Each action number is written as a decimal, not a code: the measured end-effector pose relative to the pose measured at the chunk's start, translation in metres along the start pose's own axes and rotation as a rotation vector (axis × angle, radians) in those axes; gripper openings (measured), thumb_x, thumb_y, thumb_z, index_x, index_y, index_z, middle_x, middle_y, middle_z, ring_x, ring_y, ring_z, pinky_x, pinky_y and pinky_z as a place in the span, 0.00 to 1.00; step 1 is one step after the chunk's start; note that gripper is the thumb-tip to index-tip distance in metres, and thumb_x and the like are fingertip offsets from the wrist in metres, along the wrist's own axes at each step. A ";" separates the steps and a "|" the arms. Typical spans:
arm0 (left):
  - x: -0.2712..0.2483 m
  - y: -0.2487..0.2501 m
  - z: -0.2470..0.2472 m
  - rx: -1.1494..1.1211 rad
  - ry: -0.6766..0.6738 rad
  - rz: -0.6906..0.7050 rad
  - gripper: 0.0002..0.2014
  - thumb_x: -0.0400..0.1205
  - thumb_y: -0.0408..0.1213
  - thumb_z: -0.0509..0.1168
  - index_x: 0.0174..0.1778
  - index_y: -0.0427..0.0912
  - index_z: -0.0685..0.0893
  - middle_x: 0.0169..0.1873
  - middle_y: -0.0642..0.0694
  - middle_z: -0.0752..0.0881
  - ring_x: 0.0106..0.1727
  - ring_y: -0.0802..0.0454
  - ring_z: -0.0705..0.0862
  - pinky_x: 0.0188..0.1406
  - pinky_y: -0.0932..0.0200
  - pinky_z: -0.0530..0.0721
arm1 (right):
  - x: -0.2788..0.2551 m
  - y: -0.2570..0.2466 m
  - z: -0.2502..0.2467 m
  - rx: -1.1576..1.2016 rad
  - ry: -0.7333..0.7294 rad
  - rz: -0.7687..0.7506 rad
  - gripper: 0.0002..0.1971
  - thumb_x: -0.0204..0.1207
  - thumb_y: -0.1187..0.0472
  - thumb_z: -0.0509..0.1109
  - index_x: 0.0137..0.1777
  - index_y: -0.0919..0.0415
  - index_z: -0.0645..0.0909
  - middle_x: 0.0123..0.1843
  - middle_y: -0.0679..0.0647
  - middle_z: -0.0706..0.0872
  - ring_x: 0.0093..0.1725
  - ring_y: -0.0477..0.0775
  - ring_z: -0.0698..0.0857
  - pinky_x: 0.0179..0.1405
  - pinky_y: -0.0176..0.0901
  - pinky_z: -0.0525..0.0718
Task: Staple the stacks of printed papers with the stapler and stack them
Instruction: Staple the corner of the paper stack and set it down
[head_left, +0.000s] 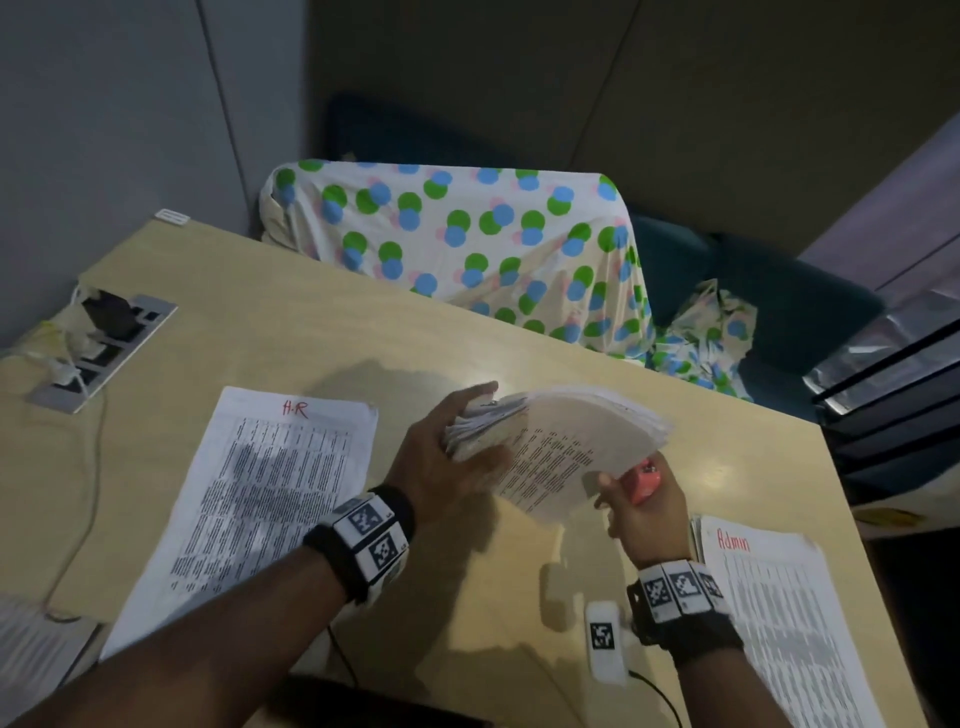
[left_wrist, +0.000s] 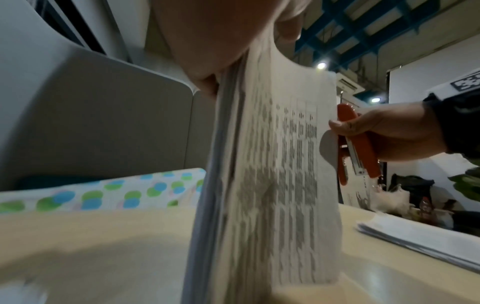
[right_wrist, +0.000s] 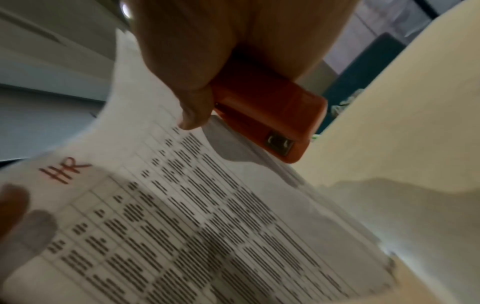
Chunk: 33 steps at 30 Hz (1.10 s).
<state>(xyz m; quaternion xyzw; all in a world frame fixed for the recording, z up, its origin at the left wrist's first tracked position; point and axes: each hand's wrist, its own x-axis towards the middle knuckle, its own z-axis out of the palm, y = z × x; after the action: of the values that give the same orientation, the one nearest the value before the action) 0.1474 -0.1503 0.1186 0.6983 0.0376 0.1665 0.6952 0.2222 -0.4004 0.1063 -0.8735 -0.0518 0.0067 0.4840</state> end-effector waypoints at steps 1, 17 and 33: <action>0.005 0.004 0.000 0.039 0.019 0.041 0.28 0.70 0.39 0.79 0.62 0.65 0.77 0.47 0.63 0.86 0.52 0.71 0.85 0.48 0.73 0.84 | 0.002 -0.006 -0.003 0.016 0.019 -0.041 0.25 0.64 0.44 0.77 0.59 0.53 0.78 0.43 0.61 0.90 0.35 0.61 0.87 0.35 0.51 0.86; 0.033 0.007 -0.001 0.060 0.111 0.260 0.10 0.68 0.45 0.77 0.33 0.54 0.81 0.39 0.63 0.87 0.40 0.59 0.87 0.38 0.62 0.86 | 0.010 -0.034 -0.009 -0.082 0.118 -0.439 0.20 0.77 0.54 0.68 0.67 0.37 0.75 0.54 0.49 0.80 0.48 0.42 0.85 0.45 0.63 0.88; 0.048 0.014 -0.012 0.031 0.181 -0.007 0.15 0.55 0.48 0.81 0.34 0.62 0.85 0.36 0.50 0.88 0.43 0.46 0.91 0.37 0.46 0.92 | 0.021 -0.043 -0.013 0.003 0.101 -0.327 0.21 0.73 0.60 0.76 0.64 0.44 0.77 0.45 0.36 0.85 0.38 0.37 0.88 0.28 0.26 0.85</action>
<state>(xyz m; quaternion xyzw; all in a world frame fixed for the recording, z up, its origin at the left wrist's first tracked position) 0.1872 -0.1257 0.1404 0.6908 0.1051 0.2259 0.6787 0.2400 -0.3867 0.1509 -0.8520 -0.1690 -0.1157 0.4819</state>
